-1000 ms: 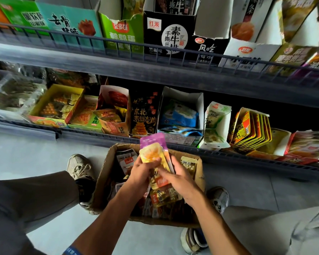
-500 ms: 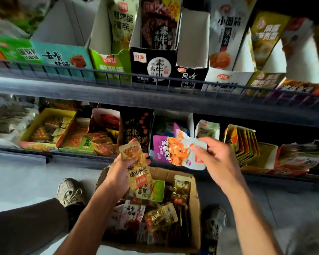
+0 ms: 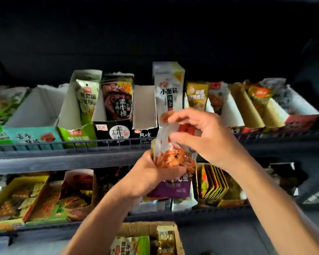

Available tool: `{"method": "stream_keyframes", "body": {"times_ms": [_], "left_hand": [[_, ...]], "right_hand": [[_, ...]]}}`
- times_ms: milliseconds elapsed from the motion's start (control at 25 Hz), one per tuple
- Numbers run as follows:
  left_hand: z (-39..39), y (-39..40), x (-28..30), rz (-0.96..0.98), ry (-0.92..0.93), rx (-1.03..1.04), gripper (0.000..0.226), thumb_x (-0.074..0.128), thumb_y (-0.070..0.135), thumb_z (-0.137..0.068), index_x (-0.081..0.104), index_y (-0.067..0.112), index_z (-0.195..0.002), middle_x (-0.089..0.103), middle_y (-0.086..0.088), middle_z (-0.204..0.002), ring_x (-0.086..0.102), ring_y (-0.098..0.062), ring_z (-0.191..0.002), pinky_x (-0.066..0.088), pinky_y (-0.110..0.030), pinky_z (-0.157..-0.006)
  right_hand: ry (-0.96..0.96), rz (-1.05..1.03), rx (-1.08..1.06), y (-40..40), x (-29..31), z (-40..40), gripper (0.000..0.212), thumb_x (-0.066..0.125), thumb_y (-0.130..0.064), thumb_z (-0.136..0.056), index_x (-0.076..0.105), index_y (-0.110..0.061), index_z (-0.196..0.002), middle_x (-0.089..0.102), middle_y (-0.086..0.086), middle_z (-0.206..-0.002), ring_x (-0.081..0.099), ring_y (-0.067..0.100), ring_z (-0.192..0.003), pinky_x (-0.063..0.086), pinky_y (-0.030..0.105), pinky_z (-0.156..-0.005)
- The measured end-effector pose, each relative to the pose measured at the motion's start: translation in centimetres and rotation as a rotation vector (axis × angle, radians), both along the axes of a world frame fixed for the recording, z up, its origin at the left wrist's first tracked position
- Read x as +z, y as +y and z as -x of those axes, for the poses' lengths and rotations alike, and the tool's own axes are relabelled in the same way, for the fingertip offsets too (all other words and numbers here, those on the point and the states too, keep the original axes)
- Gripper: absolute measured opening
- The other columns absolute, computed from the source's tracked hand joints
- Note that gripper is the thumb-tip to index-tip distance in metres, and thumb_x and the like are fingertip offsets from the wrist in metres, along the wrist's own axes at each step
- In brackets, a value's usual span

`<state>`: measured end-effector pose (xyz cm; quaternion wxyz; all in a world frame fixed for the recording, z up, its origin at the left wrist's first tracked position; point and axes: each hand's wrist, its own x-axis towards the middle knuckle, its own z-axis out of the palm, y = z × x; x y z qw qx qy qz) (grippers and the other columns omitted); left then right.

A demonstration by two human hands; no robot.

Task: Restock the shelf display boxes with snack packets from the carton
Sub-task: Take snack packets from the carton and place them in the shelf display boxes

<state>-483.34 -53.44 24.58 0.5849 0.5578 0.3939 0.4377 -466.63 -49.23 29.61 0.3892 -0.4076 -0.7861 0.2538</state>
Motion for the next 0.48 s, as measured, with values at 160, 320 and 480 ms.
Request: {"method": "stream_keyframes", "body": {"times_ms": [160, 320, 480], "left_hand": [[-1.9, 1.4, 1.2, -0.029, -0.105, 0.234, 0.032, 0.079, -0.002, -0.069, 0.076, 0.022, -0.09, 0.077, -0.008, -0.097, 0.073, -0.026, -0.088, 0.06, -0.036, -0.076], [-3.9, 1.8, 1.5, 0.123, -0.181, 0.212, 0.021, 0.072, 0.003, -0.081, 0.075, 0.019, -0.094, 0.077, -0.009, -0.094, 0.073, -0.027, -0.086, 0.057, -0.039, -0.075], [-5.2, 3.0, 1.6, 0.132, -0.157, 0.277, 0.019, 0.07, -0.001, -0.083, 0.074, 0.014, -0.094, 0.077, -0.008, -0.091, 0.074, -0.023, -0.081, 0.057, -0.034, -0.065]], "right_hand": [[0.186, 0.338, -0.106, 0.1, -1.5, -1.9, 0.055, 0.081, -0.041, -0.077, 0.055, -0.039, -0.126, 0.066, -0.015, -0.116, 0.063, 0.003, -0.105, 0.05, 0.034, -0.095], [0.507, 0.423, -0.135, 0.3, -3.2, -3.9, 0.03, 0.076, -0.013, -0.083, 0.07, -0.021, -0.111, 0.076, -0.001, -0.102, 0.07, 0.02, -0.104, 0.054, 0.032, -0.09], [0.561, 0.584, -0.027, 0.9, -3.3, -5.7, 0.037, 0.067, -0.016, -0.09, 0.063, -0.021, -0.126, 0.073, -0.002, -0.116, 0.065, 0.014, -0.115, 0.047, 0.036, -0.102]]}}
